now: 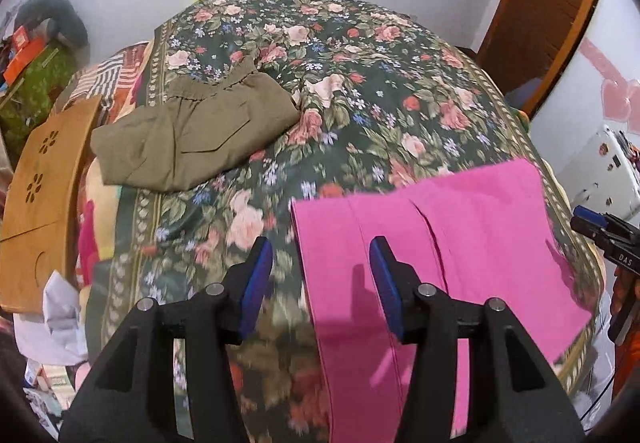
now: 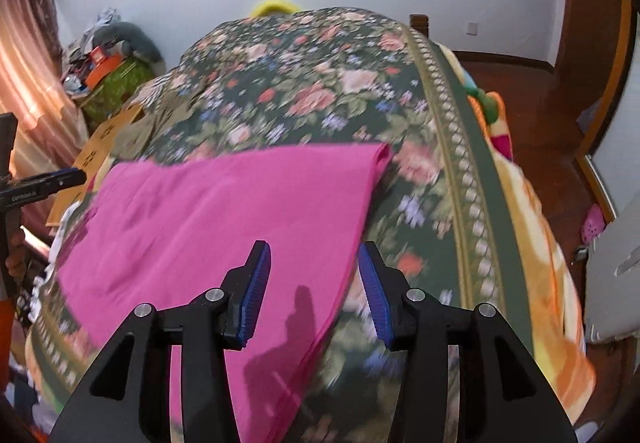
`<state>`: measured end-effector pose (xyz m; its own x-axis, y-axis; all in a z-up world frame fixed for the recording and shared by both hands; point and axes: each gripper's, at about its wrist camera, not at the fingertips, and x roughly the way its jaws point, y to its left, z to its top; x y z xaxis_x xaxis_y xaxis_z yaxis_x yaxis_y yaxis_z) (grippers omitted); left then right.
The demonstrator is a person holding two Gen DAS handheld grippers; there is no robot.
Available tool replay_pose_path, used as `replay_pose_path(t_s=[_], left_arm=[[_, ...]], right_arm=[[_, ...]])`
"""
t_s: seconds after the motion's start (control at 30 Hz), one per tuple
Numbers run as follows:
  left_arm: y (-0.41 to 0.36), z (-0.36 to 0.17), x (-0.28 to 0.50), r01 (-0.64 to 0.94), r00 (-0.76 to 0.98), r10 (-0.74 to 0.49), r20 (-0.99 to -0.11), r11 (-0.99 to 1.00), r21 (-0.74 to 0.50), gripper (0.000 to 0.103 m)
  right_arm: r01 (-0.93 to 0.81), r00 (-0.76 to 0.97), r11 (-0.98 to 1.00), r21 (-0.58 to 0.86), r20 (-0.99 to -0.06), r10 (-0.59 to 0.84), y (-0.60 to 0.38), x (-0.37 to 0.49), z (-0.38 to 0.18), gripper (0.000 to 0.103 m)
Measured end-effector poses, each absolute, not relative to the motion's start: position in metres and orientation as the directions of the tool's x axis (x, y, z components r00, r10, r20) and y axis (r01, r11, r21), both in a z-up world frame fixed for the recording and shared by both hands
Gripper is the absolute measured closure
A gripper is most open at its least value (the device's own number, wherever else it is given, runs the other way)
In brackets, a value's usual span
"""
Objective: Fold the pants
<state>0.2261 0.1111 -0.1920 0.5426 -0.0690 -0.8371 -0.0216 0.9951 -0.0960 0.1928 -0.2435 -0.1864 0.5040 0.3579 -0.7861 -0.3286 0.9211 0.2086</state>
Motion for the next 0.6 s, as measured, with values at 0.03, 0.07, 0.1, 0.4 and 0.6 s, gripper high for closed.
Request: replay_pose_path(t_s=[0.03,0.07,0.1,0.4,0.6], left_arm=[[0.113,-0.195,0.234,-0.024,0.537,-0.074,-0.840,0.994,-0.103,0.053],[0.114,-0.198,0.242,-0.029,0.529,-0.079,-0.845,0.993,-0.111,0.053],[0.116,-0.201,0.246,-0.033,0.524,-0.082,-0.847,0.993,-0.117,0.053],[0.121,-0.245,0.272,-0.043,0.436,-0.231,-0.870,0.960,-0.277,0.062],[0.110,-0.243,0.266,-0.006,0.470,-0.213,-0.857,0.970,-0.244,0.081]], right_arm=[[-0.325,0.506,0.921,0.213,-0.784,0.360,-0.245,0.202,-0.188,0.061],[-0.317,0.506,0.923,0.218,-0.784,0.359,-0.246,0.214,-0.190,0.061],[-0.311,0.507,0.925,0.217,-0.785,0.355,-0.247,0.221,-0.192,0.061],[-0.257,0.471,0.932,0.256,-0.809,0.352,-0.247,0.284,-0.232,0.061],[-0.312,0.480,0.914,0.259,-0.787,0.387,-0.238,0.288,-0.240,0.073]])
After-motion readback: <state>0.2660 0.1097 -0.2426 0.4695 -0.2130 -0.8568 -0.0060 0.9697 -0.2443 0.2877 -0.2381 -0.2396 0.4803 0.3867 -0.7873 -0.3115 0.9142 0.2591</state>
